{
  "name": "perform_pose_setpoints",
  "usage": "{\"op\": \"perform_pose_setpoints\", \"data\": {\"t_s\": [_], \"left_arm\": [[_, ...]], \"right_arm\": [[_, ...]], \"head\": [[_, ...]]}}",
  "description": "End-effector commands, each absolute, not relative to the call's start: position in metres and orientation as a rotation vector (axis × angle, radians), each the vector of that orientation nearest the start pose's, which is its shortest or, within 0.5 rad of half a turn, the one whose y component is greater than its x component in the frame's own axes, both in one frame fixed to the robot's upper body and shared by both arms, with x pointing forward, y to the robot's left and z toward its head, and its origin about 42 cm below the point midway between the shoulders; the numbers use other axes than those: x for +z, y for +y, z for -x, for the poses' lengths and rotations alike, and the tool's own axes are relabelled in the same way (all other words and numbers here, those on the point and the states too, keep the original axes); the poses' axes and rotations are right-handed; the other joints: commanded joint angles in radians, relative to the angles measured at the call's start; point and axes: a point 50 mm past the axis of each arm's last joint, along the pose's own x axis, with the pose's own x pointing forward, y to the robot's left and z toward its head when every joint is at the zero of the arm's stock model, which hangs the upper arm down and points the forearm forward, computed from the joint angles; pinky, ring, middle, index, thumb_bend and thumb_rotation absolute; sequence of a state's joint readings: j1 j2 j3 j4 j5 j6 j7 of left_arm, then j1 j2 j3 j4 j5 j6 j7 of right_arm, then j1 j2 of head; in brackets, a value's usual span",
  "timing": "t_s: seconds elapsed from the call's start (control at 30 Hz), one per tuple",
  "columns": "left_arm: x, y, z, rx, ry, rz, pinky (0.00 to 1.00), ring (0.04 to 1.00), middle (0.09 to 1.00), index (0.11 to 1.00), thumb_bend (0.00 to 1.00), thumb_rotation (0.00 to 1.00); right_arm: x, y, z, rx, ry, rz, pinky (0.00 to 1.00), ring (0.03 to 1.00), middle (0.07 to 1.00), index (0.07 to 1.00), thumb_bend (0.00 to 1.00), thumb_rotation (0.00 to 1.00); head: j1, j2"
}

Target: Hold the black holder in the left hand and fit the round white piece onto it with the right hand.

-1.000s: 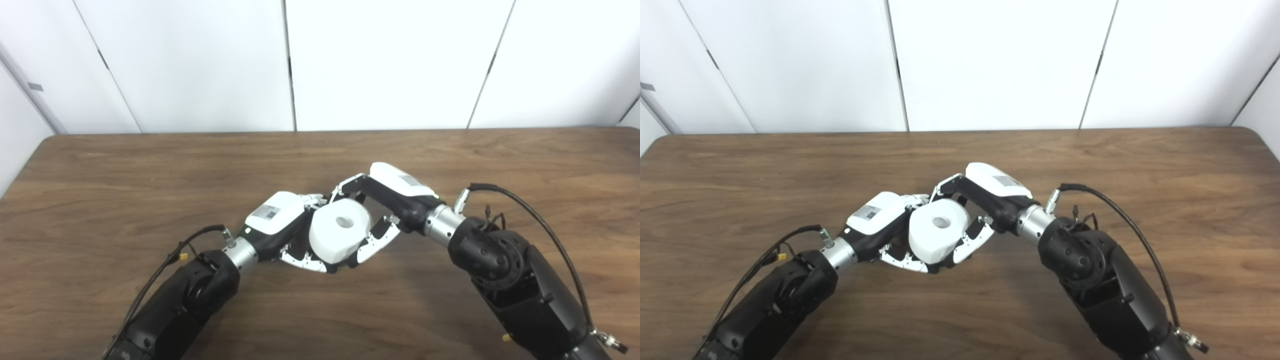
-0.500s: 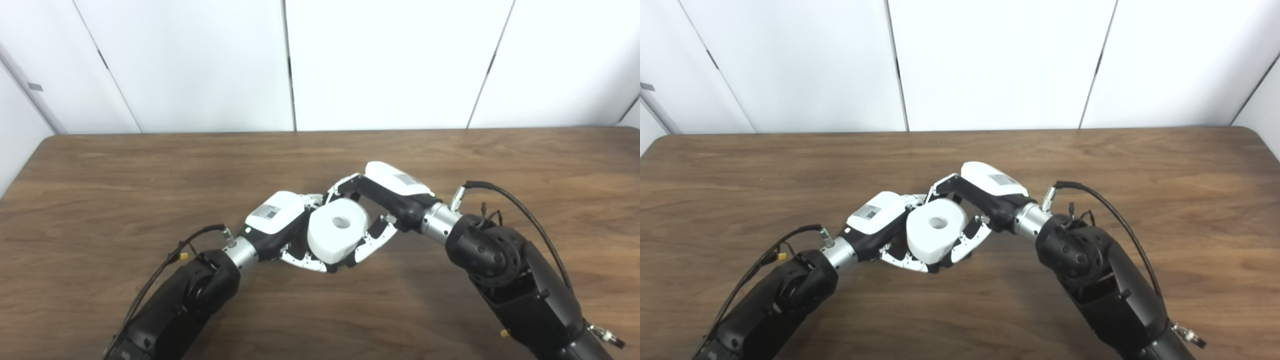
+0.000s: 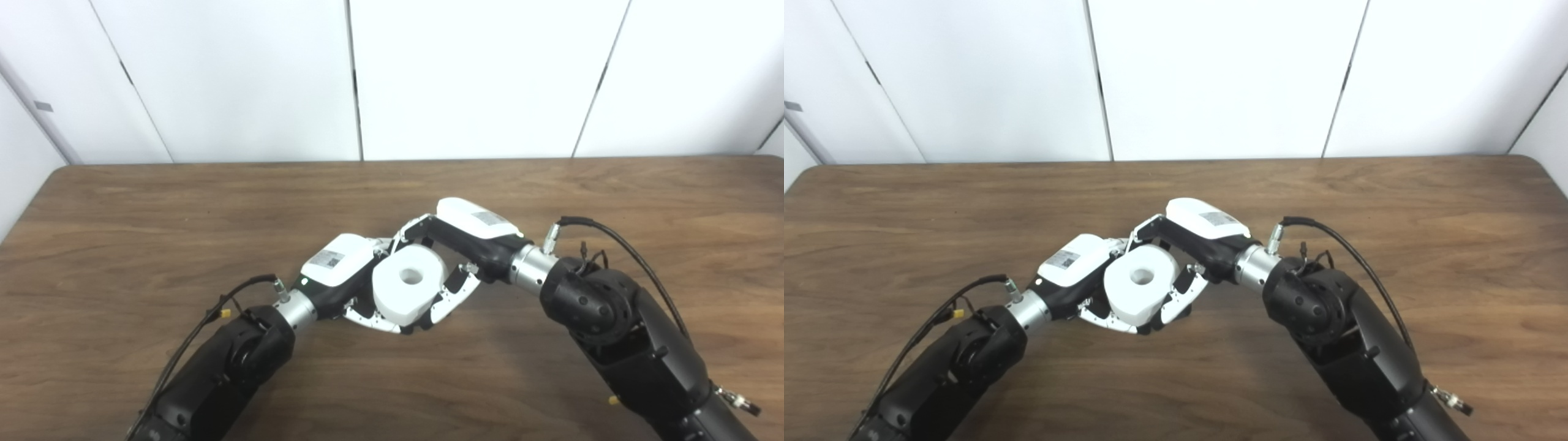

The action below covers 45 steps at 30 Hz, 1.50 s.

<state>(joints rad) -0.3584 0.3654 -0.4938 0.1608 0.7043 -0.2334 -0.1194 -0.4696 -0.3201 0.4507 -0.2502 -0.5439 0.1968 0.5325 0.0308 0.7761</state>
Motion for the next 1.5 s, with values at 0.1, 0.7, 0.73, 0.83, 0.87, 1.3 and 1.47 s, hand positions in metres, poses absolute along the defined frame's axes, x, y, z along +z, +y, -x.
{"op": "perform_pose_setpoints", "data": {"t_s": [0.1,0.7,0.73,0.83,0.87,1.3,1.47], "left_arm": [[0.12,0.175,-0.353,-0.758,-0.346,-1.208,0.82,0.877,0.835,0.485,0.52,0.07],[0.12,0.176,-0.352,-0.757,-0.334,-1.212,0.82,0.87,0.832,0.484,0.52,0.07],[0.12,0.176,-0.352,-0.758,-0.334,-1.212,0.82,0.87,0.833,0.484,0.52,0.07],[0.12,0.177,-0.352,-0.76,-0.336,-1.211,0.82,0.87,0.835,0.484,0.52,0.07],[0.12,0.177,-0.352,-0.76,-0.338,-1.211,0.82,0.87,0.834,0.484,0.52,0.07],[0.12,0.176,-0.352,-0.76,-0.327,-1.213,0.83,0.874,0.836,0.484,0.52,0.07],[0.12,0.175,-0.352,-0.761,-0.331,-1.204,0.82,0.873,0.836,0.484,0.52,0.07]], "right_arm": [[0.273,-0.139,-0.357,0.75,-0.408,1.097,0.64,0.752,0.72,0.481,0.52,0.14],[0.298,-0.155,-0.355,0.72,-0.45,1.11,0.68,0.753,0.72,0.48,0.52,0.14],[0.298,-0.155,-0.355,0.719,-0.452,1.109,0.68,0.755,0.72,0.48,0.52,0.14],[0.298,-0.156,-0.355,0.71,-0.454,1.102,0.68,0.754,0.718,0.48,0.52,0.14],[0.298,-0.156,-0.354,0.704,-0.455,1.099,0.67,0.752,0.717,0.48,0.52,0.14],[0.301,-0.15,-0.358,0.645,-0.466,1.03,0.66,0.748,0.717,0.479,0.52,0.14],[0.292,-0.146,-0.361,0.653,-0.432,1.01,0.66,0.739,0.718,0.479,0.52,0.14]], "head": [[-0.003,0.005],[-0.006,0.011],[-0.006,0.011],[-0.008,0.011],[-0.007,0.012],[-0.005,0.016],[-0.002,0.018]]}}
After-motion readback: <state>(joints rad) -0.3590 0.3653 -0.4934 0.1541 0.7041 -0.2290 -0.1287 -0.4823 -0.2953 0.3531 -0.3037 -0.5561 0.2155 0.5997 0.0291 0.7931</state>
